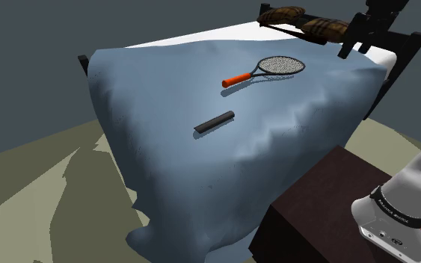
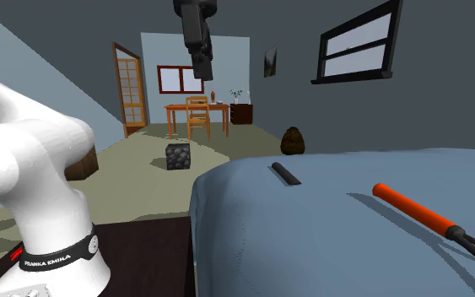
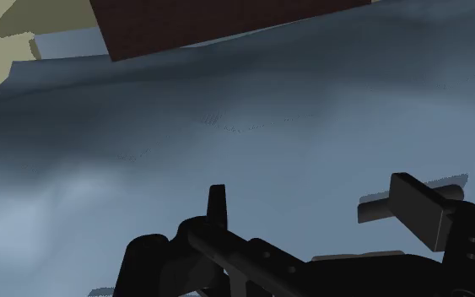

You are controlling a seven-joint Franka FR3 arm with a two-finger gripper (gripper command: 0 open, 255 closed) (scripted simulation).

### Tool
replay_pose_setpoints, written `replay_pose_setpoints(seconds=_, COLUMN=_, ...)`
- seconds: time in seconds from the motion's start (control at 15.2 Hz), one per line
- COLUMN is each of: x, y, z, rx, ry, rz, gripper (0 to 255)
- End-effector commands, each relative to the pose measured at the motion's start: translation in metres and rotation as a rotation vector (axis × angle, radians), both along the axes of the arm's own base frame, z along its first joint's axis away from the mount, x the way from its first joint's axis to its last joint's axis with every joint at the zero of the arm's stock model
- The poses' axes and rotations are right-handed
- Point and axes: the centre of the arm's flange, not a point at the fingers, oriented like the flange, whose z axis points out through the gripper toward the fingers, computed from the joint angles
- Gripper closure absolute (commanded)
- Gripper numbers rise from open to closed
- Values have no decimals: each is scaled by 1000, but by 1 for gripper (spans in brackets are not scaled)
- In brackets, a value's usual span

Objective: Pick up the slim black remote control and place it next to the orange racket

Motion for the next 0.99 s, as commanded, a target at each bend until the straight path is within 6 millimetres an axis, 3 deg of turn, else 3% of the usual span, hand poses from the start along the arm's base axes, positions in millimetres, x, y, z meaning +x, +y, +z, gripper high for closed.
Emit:
replay_pose_setpoints(seconds=0.0, x=0, y=0, z=0, rx=0, ry=0, rz=0, gripper=0)
replay_pose_setpoints(seconds=0.46, x=32, y=66, z=-53, rx=52, ry=41, rz=-268, gripper=0)
replay_pose_setpoints(seconds=0.92, x=79, y=124, z=-104, rx=103, ry=82, rz=-536, gripper=0)
